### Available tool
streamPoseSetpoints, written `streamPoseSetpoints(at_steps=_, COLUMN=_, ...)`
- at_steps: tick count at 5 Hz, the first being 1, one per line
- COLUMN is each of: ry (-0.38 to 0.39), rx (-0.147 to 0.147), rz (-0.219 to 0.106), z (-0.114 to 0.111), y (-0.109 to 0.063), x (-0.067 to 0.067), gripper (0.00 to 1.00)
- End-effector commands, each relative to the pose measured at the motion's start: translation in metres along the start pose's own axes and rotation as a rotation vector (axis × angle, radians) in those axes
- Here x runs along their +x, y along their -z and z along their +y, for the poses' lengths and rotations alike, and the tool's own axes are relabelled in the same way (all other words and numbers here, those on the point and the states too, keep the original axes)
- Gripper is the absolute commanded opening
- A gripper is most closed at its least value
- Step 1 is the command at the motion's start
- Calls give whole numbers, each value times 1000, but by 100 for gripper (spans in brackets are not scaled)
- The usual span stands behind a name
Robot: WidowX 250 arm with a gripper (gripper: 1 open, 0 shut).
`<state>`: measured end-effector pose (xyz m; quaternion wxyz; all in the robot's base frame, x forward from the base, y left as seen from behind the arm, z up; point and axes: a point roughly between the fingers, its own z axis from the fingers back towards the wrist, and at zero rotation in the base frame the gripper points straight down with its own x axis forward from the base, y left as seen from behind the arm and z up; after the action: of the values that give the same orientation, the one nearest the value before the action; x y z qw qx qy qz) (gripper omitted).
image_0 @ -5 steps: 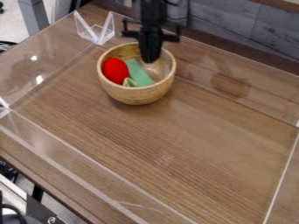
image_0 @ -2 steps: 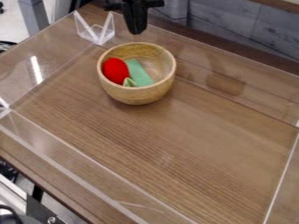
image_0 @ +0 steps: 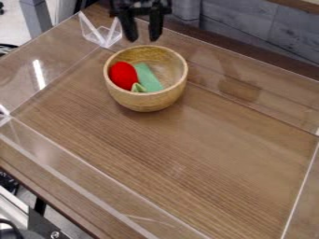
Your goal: Move the red fruit to the left
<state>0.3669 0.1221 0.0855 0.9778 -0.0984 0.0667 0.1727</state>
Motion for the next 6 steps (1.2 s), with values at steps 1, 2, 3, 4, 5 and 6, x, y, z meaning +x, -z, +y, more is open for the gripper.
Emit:
streamPoseSetpoints(at_steps=1, ry=-29, rx=11, rz=-37, z=11, y=0, x=7, gripper=100)
streamPoseSetpoints(at_steps=2, ry=-39, rx=25, rz=-17, z=23, y=16, x=6, gripper=100)
streamPoseSetpoints(at_steps=3, ry=-46, rx=27, rz=-13, z=35, y=24, x=4, gripper=0)
streamPoseSetpoints(at_steps=4, ry=-17, rx=30, rz=-9, z=34, y=25, x=-3, gripper=0)
streamPoseSetpoints(at_steps=5, ry=7, rx=30, rz=-3, z=35, y=25, x=-11, gripper=0)
streamPoseSetpoints(at_steps=6, ry=33, rx=31, rz=3, z=41, y=24, x=-12, gripper=0)
